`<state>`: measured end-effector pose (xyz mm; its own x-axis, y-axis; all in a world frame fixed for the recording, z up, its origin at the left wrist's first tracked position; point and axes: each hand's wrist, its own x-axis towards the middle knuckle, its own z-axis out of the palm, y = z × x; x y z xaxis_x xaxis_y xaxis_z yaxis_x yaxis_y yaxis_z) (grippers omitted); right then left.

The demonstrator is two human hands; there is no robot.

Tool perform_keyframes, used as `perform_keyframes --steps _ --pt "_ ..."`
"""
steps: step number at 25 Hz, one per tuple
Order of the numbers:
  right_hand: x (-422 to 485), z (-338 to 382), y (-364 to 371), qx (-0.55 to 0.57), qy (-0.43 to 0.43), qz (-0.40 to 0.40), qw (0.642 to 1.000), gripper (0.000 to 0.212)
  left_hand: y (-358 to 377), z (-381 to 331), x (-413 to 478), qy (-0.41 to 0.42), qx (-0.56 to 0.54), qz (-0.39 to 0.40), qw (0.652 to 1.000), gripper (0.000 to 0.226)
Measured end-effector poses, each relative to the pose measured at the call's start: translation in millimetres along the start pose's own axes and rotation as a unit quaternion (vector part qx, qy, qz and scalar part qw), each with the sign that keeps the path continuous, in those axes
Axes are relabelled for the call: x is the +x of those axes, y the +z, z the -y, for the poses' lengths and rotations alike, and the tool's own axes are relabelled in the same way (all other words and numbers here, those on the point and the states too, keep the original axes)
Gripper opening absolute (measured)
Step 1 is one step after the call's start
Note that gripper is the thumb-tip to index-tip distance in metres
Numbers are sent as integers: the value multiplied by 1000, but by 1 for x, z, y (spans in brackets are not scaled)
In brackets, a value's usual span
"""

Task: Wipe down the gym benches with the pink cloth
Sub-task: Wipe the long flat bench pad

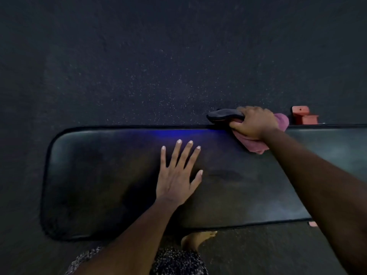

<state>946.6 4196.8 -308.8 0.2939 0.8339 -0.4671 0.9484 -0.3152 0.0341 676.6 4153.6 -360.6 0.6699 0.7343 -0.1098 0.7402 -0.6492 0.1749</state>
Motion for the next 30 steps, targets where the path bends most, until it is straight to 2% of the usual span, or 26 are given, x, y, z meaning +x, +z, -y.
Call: perform_keyframes --steps 4,8,12,18,22,30 --pt "6 -6 -6 35 -58 -7 998 44 -4 -4 0 -17 14 6 1000 65" --pt "13 49 -4 76 -170 -16 982 54 -5 -4 0 -22 18 11 1000 65" --pt "16 59 5 48 -169 -36 984 54 -7 -7 0 -34 17 15 999 64" --pt "11 9 6 104 -172 -37 979 49 -19 -71 27 -115 -110 0 987 60" --pt "-1 -64 6 68 -114 -38 990 54 -18 -121 69 -41 -128 17 991 58" --pt "-29 -236 16 20 -1 -36 999 49 -4 -236 131 123 -118 52 984 56"
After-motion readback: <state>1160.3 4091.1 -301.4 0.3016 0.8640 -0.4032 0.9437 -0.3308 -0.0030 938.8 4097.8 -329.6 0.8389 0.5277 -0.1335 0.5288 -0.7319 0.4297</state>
